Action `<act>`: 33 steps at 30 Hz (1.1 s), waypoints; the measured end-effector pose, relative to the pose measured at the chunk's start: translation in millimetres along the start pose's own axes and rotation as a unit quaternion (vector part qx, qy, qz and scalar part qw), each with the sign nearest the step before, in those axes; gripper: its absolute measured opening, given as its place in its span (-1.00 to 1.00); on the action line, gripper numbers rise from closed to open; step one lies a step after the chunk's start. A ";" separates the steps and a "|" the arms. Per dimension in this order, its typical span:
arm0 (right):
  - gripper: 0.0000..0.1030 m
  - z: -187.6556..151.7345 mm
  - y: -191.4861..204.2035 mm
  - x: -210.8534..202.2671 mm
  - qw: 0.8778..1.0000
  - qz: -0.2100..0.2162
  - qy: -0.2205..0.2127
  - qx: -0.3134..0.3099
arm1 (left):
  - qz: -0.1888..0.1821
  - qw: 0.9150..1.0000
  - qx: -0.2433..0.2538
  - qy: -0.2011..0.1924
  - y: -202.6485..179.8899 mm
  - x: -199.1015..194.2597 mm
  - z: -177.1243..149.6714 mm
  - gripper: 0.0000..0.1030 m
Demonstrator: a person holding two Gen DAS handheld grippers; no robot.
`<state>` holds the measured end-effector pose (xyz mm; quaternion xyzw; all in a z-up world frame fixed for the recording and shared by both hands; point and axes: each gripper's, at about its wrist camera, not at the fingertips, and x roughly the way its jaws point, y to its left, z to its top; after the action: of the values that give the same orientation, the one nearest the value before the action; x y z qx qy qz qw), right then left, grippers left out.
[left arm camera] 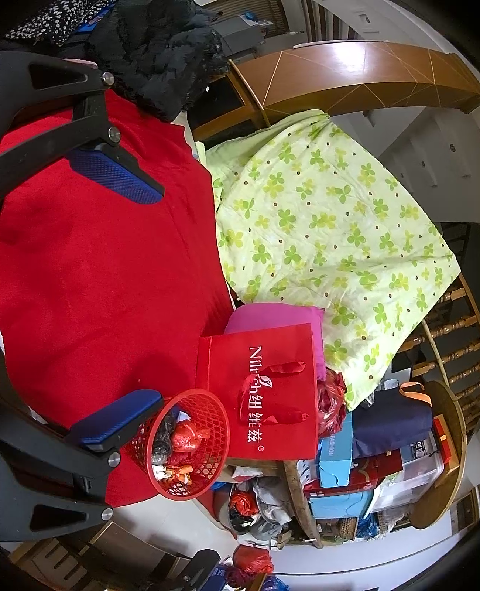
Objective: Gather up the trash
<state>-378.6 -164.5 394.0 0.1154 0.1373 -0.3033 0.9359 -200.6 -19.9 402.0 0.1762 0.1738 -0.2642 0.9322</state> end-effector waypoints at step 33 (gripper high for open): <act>0.41 -2.1 2.1 7.7 1.000 0.000 0.016 0.004 | 0.004 1.000 0.000 0.007 4.2 5.6 -5.0 0.94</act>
<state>-371.8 -166.4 389.8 0.1237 0.1511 -0.3015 0.9333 -194.9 -16.8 396.3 0.1786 0.1792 -0.2595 0.9320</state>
